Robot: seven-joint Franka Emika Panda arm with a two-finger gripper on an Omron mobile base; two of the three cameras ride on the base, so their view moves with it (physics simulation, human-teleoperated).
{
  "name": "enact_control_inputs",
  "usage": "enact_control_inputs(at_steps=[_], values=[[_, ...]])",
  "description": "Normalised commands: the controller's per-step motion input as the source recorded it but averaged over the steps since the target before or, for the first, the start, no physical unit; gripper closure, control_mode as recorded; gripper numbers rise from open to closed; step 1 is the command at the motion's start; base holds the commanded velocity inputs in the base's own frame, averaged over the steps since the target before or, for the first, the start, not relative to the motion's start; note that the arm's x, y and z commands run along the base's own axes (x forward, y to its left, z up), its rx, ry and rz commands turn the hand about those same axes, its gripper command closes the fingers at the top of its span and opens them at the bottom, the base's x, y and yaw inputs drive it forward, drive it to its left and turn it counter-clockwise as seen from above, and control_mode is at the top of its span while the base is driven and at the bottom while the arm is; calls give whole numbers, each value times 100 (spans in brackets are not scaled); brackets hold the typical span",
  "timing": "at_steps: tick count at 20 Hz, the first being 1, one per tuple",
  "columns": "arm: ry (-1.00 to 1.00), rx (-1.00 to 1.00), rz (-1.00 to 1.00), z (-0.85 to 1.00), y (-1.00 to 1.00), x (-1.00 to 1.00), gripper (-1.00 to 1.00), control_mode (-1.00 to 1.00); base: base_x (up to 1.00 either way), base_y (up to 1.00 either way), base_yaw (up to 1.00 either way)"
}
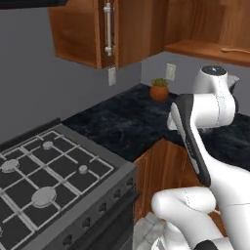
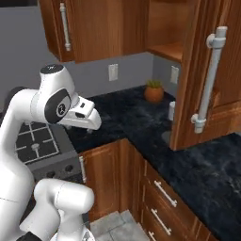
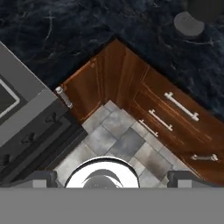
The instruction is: Organize the utensils by type. Pick up the wooden spoons from the counter and place them in the open cabinet. Then pick up the metallic utensils from the counter and place them in the open drawer.
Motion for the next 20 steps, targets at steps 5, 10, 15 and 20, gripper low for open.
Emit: enact_control_inputs(at_steps=[5,10,15,20], values=[[0,0,0,0,0,0,-100,100,-16,-5,100],[0,0,0,0,0,0,-100,100,-10,0,100],[0,0,0,0,0,0,-100,100,-9,0,100],[0,0,0,0,0,0,-100,100,-8,0,100]])
